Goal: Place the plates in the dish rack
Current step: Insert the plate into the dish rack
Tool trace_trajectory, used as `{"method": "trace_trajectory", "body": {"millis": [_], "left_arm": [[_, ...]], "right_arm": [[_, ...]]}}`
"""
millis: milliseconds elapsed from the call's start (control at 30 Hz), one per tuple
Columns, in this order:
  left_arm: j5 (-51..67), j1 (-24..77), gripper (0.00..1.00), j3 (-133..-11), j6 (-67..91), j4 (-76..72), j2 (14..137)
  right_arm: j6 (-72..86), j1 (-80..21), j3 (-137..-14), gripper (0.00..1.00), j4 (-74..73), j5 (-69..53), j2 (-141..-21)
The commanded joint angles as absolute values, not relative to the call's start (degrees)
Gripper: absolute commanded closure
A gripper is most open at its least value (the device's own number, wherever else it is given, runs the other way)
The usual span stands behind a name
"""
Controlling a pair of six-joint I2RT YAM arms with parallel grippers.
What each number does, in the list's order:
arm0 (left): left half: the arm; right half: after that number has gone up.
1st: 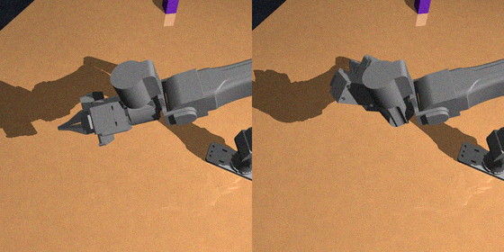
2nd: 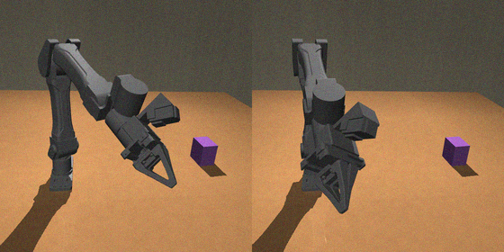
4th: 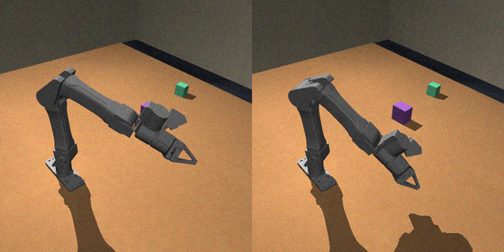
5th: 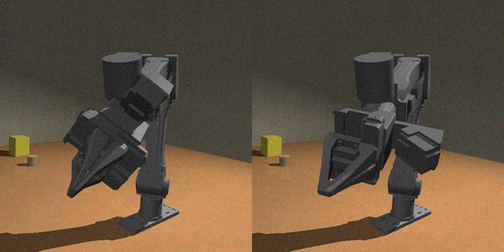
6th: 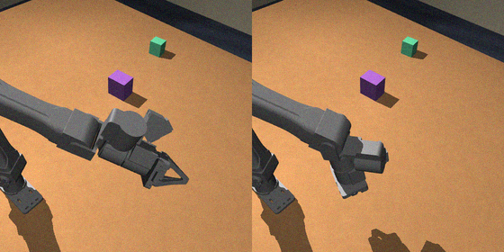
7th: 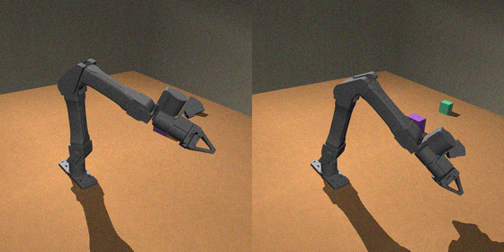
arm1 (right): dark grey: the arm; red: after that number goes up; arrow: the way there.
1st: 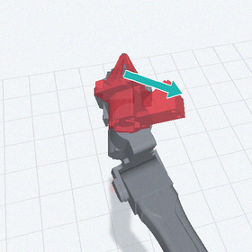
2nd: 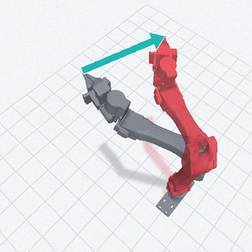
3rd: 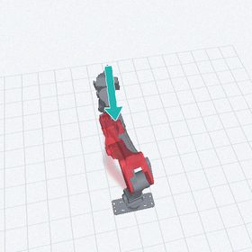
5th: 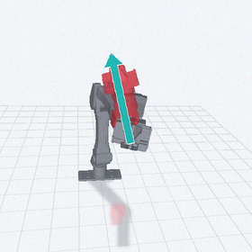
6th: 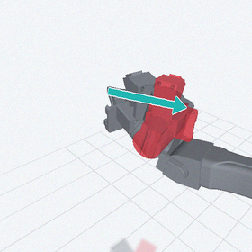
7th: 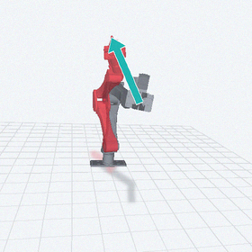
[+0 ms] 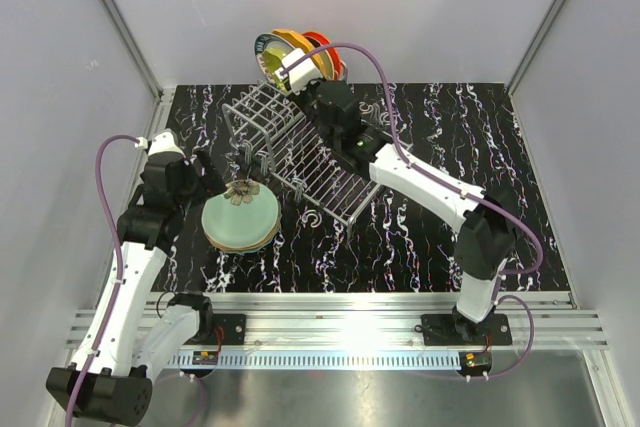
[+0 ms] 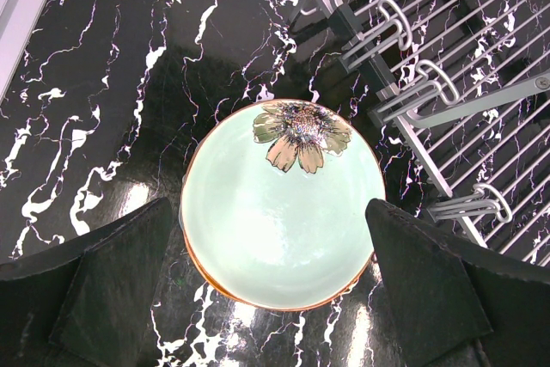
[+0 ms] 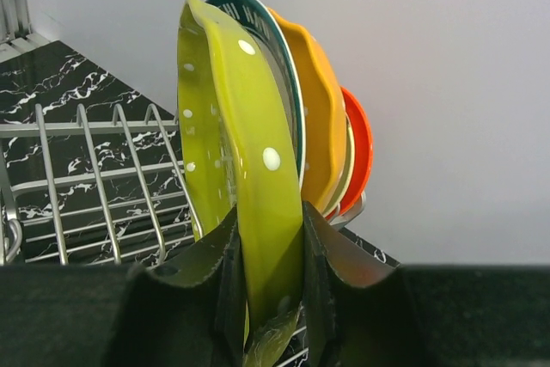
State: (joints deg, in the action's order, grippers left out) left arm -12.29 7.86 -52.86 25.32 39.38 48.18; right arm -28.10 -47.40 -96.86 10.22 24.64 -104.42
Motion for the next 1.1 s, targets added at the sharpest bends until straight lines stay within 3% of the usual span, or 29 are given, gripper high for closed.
{"method": "trace_trajectory", "body": {"millis": [0, 200, 500, 633, 1067], "left_arm": [[-11.43, 7.82, 0.01, -53.61, 25.14, 37.88, 48.43], [-11.34, 7.91, 0.01, -53.7, 25.05, 37.97, 48.52], [-11.51, 8.26, 0.01, -53.7, 25.05, 37.97, 48.6], [-11.6, 8.26, 0.01, -53.7, 25.05, 38.14, 48.52], [-12.13, 8.53, 0.01, -53.79, 25.14, 38.23, 48.52]], "right_arm": [[-27.16, -46.85, -100.89, 0.96, 18.11, 22.5, -104.06], [-26.81, -46.41, -103.35, 0.78, 15.91, 21.88, -106.08], [-24.26, -45.35, -106.17, 0.72, 13.36, 20.74, -107.75], [-23.65, -45.26, -107.75, 0.61, 11.52, 20.57, -108.81], [-22.94, -45.17, -110.39, 0.55, 10.28, 20.39, -110.48]]}}
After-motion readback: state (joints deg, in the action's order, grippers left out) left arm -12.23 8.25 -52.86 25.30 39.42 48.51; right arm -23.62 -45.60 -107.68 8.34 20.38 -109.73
